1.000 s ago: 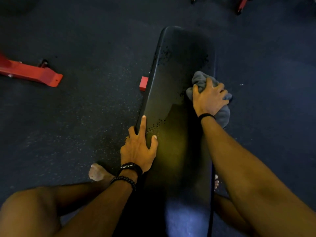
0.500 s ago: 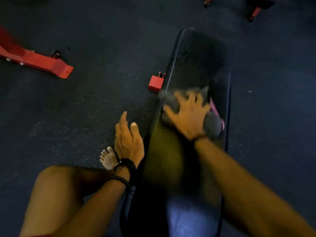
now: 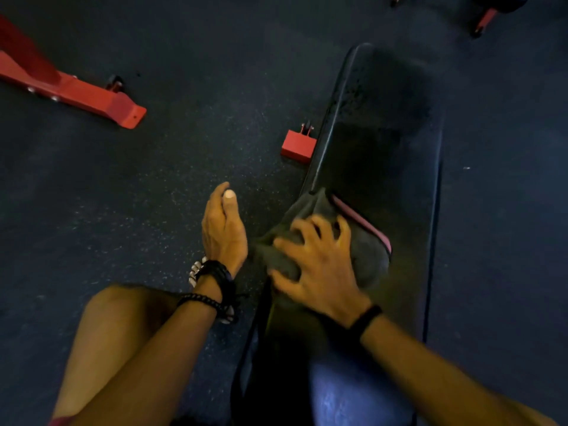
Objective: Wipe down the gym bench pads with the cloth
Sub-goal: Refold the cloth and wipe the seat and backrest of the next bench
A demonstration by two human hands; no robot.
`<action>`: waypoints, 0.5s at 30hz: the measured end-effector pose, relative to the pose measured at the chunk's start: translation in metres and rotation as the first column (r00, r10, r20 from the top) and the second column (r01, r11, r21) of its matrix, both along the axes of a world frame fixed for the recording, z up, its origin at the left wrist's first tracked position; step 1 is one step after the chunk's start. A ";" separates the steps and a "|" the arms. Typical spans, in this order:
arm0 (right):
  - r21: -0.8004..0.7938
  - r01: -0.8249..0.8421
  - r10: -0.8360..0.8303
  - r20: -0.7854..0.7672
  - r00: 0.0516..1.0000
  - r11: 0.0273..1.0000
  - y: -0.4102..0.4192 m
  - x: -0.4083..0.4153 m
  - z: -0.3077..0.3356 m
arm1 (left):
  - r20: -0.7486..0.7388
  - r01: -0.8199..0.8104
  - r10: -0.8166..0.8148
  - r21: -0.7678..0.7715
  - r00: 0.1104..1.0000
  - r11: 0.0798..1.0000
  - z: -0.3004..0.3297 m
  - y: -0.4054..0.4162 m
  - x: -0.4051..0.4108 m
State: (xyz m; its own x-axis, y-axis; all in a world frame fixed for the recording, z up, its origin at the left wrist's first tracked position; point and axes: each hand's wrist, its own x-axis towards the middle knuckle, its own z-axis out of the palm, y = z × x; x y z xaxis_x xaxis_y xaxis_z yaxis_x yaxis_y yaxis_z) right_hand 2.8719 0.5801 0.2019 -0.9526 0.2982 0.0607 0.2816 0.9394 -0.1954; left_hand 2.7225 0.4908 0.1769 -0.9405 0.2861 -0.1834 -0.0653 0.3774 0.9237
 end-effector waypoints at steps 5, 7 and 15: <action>0.086 0.405 -0.406 -0.011 0.914 0.910 0.130 -0.101 -0.008 | -0.005 0.069 -0.069 -0.008 0.998 0.998 0.009 -0.007 0.014; 0.107 0.435 -0.443 0.069 0.894 0.894 0.152 -0.120 0.000 | -0.034 0.078 -0.078 -0.001 0.996 0.997 0.018 -0.017 0.018; -0.043 -0.265 0.268 0.066 0.961 0.963 -0.050 -0.001 0.004 | 0.005 -0.032 0.032 0.029 0.999 0.999 0.031 -0.014 0.015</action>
